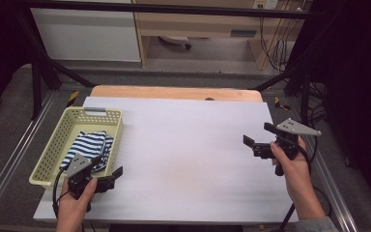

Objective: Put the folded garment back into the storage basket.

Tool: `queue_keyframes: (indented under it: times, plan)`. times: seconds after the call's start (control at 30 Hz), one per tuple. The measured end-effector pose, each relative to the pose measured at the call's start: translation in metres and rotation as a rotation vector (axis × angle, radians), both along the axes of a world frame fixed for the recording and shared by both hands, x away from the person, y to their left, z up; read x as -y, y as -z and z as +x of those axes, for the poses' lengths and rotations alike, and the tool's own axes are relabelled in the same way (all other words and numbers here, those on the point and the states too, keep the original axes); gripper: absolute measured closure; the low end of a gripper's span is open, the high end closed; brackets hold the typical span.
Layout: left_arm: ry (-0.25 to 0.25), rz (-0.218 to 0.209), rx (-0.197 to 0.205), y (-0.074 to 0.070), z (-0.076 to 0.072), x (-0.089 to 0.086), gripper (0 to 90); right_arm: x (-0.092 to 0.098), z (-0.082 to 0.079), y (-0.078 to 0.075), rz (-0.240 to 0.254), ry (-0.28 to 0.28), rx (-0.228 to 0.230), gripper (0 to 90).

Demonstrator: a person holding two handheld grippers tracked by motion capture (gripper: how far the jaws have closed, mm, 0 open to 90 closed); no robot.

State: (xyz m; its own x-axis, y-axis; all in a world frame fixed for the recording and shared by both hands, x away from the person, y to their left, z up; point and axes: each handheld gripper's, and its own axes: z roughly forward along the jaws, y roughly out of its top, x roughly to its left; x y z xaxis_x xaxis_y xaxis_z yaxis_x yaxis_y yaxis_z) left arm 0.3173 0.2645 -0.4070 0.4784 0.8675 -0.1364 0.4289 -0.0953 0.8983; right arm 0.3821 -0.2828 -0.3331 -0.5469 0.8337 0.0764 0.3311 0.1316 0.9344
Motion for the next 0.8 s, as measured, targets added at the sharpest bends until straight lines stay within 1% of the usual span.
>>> queue_keyframes:
  times: [0.17,0.4,0.53,0.6,0.8]
  plan:
    - [-0.001,0.003,0.004,0.000,0.000,0.001,6.9,0.005,-0.003,0.008,0.007,0.019,-0.011,3.2]
    - [-0.001,0.004,0.003,0.000,-0.001,0.001,6.8,0.006,-0.009,0.017,0.021,0.030,0.006,3.2]
    - [-0.003,0.007,0.000,0.001,-0.001,0.000,6.8,0.007,-0.013,0.021,0.021,0.035,0.019,3.2]
    - [-0.010,0.008,0.006,0.001,-0.001,-0.001,6.4,0.007,-0.016,0.024,0.021,0.041,0.029,3.2]
    - [-0.013,0.005,0.008,0.000,-0.001,-0.001,5.9,0.006,-0.024,0.033,0.025,0.041,0.020,3.2]
